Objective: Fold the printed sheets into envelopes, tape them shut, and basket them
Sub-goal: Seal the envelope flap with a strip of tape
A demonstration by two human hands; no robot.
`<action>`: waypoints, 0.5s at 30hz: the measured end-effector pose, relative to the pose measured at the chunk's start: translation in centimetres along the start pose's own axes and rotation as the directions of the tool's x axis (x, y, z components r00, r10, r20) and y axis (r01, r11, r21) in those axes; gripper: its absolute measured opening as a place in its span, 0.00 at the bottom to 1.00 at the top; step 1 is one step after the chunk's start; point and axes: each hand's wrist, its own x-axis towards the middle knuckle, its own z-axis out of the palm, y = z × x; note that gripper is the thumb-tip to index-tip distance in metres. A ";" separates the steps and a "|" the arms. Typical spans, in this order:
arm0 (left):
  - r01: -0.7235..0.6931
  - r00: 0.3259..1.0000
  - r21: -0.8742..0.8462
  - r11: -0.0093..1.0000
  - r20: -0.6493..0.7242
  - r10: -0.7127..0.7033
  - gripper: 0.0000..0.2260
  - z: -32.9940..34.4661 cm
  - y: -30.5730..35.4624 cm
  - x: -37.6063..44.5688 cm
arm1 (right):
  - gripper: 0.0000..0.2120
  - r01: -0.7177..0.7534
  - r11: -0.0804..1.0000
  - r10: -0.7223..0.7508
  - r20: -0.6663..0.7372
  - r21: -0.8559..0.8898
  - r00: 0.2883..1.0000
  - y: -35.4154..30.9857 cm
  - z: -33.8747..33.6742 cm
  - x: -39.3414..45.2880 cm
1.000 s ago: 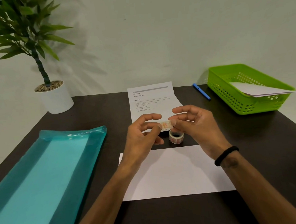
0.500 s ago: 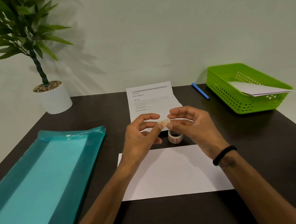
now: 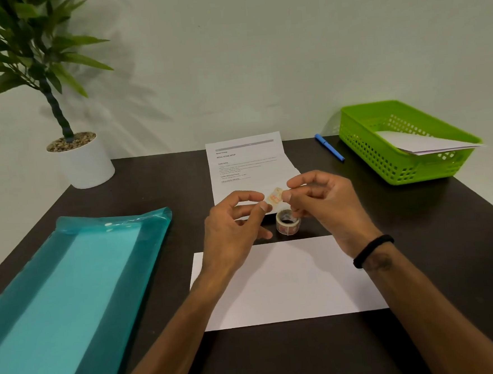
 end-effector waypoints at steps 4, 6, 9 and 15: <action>-0.134 0.988 0.181 0.974 -0.054 0.146 0.07 0.1 -0.2 0.0 | 0.11 0.034 0.998 -0.032 0.026 -0.054 0.999 0.0 -1.0 0.3; -0.265 0.959 0.301 0.916 -0.020 0.284 0.09 0.2 -0.4 -0.3 | 0.11 0.065 0.993 -0.059 0.064 -0.100 0.996 -0.2 -2.3 0.4; -0.436 0.898 0.424 0.793 0.152 0.412 0.16 0.6 -0.7 -1.2 | 0.11 0.097 0.980 -0.073 0.138 -0.174 0.988 -0.1 -5.8 0.9; -0.590 0.804 0.481 0.648 0.421 0.419 0.20 1.4 -0.8 -2.3 | 0.13 0.032 0.920 0.095 0.303 -0.390 0.948 1.4 -13.5 0.2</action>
